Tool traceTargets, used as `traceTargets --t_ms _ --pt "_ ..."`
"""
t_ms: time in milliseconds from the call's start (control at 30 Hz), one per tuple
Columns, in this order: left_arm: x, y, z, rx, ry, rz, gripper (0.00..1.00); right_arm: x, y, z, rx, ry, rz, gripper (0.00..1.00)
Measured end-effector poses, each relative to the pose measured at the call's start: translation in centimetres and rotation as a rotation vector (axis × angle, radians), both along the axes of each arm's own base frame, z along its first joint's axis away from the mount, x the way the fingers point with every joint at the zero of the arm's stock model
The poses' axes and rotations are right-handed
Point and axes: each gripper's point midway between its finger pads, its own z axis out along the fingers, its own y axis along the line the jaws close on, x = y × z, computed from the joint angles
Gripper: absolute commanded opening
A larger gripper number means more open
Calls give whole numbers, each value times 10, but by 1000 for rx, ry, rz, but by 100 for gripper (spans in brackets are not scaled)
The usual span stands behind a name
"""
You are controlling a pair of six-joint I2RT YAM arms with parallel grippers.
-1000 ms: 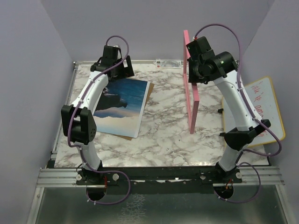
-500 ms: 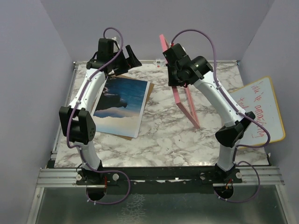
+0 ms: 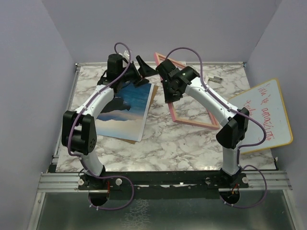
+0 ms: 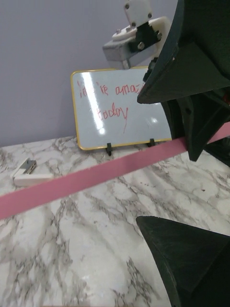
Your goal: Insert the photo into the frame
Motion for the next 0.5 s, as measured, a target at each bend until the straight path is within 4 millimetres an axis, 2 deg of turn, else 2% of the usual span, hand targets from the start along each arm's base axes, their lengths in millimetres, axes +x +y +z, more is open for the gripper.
traceTargets --t_ms 133,233,367,500 --pt "-10 -24 0 -42 -16 -50 99 -2 4 -12 14 21 -7 1" --pt "-11 -40 -8 -58 -19 -79 99 -3 8 -23 32 39 -8 1" --pt "-9 -51 -40 -9 9 -97 99 -8 13 -39 56 71 -6 1" --pt "-7 -53 -77 61 58 -99 93 -13 17 -51 84 90 -1 1"
